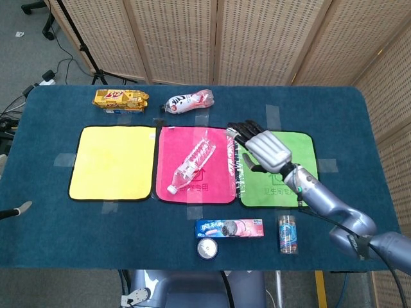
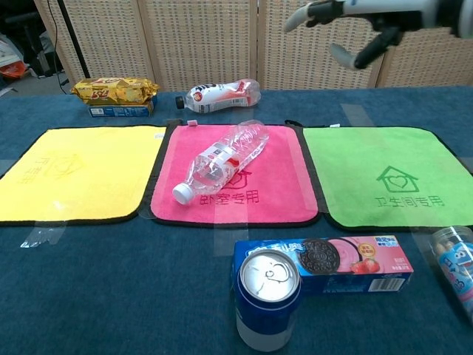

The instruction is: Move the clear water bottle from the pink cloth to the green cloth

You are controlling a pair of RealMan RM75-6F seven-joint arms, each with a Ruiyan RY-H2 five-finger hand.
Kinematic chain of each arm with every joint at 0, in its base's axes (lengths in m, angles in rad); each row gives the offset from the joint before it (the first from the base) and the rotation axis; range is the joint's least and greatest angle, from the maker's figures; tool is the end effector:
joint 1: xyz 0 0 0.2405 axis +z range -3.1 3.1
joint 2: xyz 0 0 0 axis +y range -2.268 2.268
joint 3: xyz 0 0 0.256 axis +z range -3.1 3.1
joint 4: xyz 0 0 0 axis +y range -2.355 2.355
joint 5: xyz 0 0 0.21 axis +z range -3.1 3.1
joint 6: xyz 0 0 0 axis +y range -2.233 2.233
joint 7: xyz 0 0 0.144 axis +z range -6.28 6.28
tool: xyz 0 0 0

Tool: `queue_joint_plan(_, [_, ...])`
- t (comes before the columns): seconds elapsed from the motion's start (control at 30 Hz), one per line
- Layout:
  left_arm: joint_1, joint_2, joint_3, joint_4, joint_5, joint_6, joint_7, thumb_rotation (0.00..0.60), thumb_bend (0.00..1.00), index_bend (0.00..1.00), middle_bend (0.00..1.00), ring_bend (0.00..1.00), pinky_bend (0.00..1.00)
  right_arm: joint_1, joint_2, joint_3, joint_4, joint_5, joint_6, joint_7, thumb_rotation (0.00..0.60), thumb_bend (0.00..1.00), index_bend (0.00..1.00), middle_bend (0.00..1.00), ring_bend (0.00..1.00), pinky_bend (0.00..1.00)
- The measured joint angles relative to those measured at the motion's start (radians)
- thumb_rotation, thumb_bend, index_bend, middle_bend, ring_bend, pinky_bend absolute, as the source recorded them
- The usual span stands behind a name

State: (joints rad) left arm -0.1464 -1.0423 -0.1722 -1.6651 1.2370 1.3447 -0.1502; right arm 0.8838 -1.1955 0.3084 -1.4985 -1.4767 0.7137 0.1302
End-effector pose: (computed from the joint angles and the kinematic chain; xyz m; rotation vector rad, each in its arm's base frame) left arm -0.3225 0.2221 0.1919 -1.1416 -1.0895 -0.9566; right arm -0.0899 -0.4025 0.0912 2.0839 -0.7506 1.0785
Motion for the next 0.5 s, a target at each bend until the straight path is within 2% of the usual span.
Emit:
queue_joint_plan(0.2, [-0.006, -0.005, -0.008, 0.013, -0.028, -0.013, 0.006, 0.6, 0.0, 0.0, 0.0, 0.0, 0.0, 0.123, -0.108, 0.017, 0.059, 0.061, -0.097, -0.095, 0.6, 1.0, 0.15, 0.0, 0.0, 0.0])
queue_joint_plan(0.5, [0.0, -0.002, -0.012, 0.026, -0.043, -0.018, -0.015, 0.6, 0.0, 0.0, 0.0, 0.0, 0.0, 0.243, -0.265, 0.018, 0.141, 0.161, -0.146, -0.27, 0.6, 1.0, 0.2, 0.03, 0.0, 0.0])
